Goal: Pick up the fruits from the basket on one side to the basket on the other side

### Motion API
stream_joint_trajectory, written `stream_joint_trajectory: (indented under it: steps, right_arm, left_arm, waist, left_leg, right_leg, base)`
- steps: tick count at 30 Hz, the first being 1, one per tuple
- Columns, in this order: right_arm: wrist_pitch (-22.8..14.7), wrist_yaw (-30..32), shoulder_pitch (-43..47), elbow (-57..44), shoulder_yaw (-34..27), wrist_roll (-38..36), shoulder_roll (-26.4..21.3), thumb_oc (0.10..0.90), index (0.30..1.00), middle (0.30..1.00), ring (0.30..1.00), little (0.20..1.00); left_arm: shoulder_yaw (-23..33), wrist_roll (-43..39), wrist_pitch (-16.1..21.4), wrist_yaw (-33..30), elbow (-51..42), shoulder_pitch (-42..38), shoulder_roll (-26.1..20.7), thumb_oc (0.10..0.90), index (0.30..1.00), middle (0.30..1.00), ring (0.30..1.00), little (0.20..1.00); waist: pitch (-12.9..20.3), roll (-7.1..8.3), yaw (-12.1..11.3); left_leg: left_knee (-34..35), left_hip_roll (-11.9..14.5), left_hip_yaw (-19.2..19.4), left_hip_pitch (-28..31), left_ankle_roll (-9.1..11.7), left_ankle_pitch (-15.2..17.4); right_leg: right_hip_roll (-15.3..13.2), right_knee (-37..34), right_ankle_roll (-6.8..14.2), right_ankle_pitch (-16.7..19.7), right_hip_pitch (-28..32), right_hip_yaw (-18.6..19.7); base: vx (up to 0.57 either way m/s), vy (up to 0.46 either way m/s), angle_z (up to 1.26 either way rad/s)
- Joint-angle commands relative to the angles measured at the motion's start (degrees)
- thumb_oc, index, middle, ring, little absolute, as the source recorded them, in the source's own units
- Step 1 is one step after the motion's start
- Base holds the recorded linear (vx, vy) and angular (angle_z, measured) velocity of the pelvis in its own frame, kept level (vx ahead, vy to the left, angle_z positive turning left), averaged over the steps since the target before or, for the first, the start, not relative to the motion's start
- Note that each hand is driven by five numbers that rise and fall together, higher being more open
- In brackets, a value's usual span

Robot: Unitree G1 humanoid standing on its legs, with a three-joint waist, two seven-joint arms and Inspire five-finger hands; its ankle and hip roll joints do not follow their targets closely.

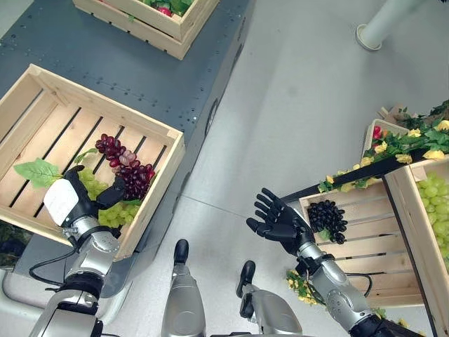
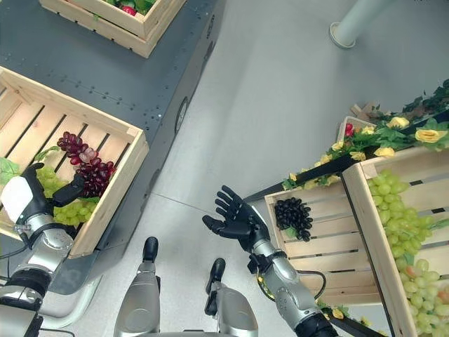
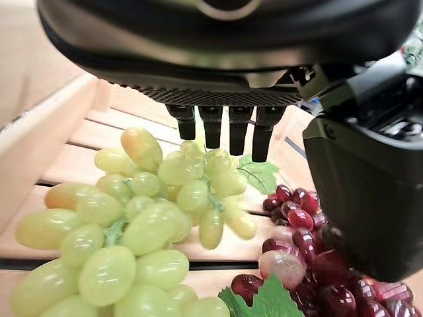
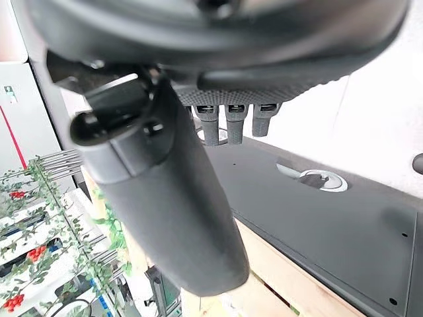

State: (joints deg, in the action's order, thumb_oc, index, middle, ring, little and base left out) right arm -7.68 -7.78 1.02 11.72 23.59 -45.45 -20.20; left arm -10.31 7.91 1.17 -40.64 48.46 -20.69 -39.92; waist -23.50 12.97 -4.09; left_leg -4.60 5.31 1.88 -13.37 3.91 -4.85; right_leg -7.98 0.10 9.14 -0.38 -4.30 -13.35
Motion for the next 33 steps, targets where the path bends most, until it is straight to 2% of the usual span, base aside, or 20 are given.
stream_joint_trajectory:
  steps: [1, 4, 7, 14, 17, 24, 33]
  right_arm:
    - [-3.86, -3.02, 2.26, -4.68, 0.96, -1.54, -2.47, 0.800, 0.900, 0.900, 0.900, 0.900]
    - [-3.80, -2.72, 2.83, -4.76, 1.03, -1.54, -2.72, 0.800, 0.900, 0.900, 0.900, 0.900]
    - [-4.15, -2.07, 3.73, -4.62, 1.33, -1.39, -2.80, 0.800, 0.900, 0.900, 0.900, 0.900]
    - [-4.52, -0.73, 4.29, -4.66, 1.80, -1.14, -1.88, 0.800, 0.900, 0.900, 0.900, 0.900]
    - [-4.74, -0.66, 4.40, -4.54, 2.09, -1.32, -1.63, 0.800, 0.900, 0.900, 0.900, 0.900]
    - [-5.66, -0.80, 3.35, -4.55, 2.66, -1.55, -1.22, 0.800, 0.900, 0.900, 0.900, 0.900]
    - [-6.31, -1.68, 1.36, -5.35, 2.29, -1.59, -0.49, 0.800, 0.900, 0.900, 0.900, 0.900]
  left_arm:
    - [-1.72, 3.36, 1.49, 2.07, 2.83, -3.34, -3.27, 0.800, 0.900, 0.900, 0.900, 0.900]
    - [-3.30, 3.32, -1.62, 4.43, 3.85, -4.10, -3.43, 0.800, 0.900, 0.900, 0.900, 0.900]
    - [-3.59, -4.80, -4.61, 4.30, 4.88, -4.98, -2.75, 0.800, 0.900, 0.900, 0.900, 0.900]
    - [-1.16, -9.03, -4.89, -1.00, 6.59, -5.39, -0.42, 0.800, 0.900, 0.900, 0.900, 0.900]
    - [-0.04, -9.38, -3.19, -4.63, 7.02, -5.57, 0.10, 0.800, 0.900, 0.900, 0.900, 0.900]
    - [3.09, -4.94, 4.21, -15.81, 4.30, -4.39, 0.92, 0.800, 0.900, 0.900, 0.900, 0.900]
    - [5.41, 2.91, 6.91, -25.83, -1.36, -1.44, 2.85, 0.800, 0.900, 0.900, 0.900, 0.900]
  waist:
    - [0.40, -0.31, 0.75]
    - [0.05, -0.42, 0.92]
    - [-0.46, -0.51, 1.05]
    - [-0.53, 0.07, 0.88]
    - [-0.52, 0.32, 0.80]
    - [-0.50, 0.90, 0.26]
    - [-0.56, 1.35, -0.60]
  left_leg:
    - [-7.71, -2.96, 3.97, -3.48, -2.56, 6.04]
    - [-7.75, -2.94, 4.02, -3.73, -2.60, 5.88]
    - [-7.28, -3.09, 4.05, -3.64, -2.67, 5.73]
    - [-7.16, -3.34, 3.87, -3.71, -2.77, 5.82]
    - [-6.79, -3.36, 3.76, -3.42, -2.80, 5.83]
    - [-6.46, -3.44, 3.26, -2.85, -2.83, 6.12]
    - [-5.47, -3.92, 2.46, -1.69, -2.97, 6.46]
  right_leg:
    - [3.77, 5.62, -2.20, 0.63, -4.70, -1.52]
    - [3.69, 5.87, -2.19, 0.72, -5.15, -1.49]
    - [3.63, 5.81, -2.13, 0.73, -5.39, -1.47]
    - [3.50, 5.82, -2.05, 0.87, -5.60, -1.90]
    - [3.54, 5.90, -2.08, 0.80, -5.60, -2.02]
    - [3.57, 6.29, -2.29, 0.48, -5.47, -2.51]
    - [3.77, 6.12, -2.40, 0.29, -4.71, -3.15]
  base:
    - [0.00, 0.000, 0.00]
    - [0.00, 0.000, 0.00]
    - [0.00, 0.000, 0.00]
    - [0.00, 0.000, 0.00]
    - [0.00, 0.000, 0.00]
    - [0.00, 0.000, 0.00]
    - [0.01, -0.017, 0.02]
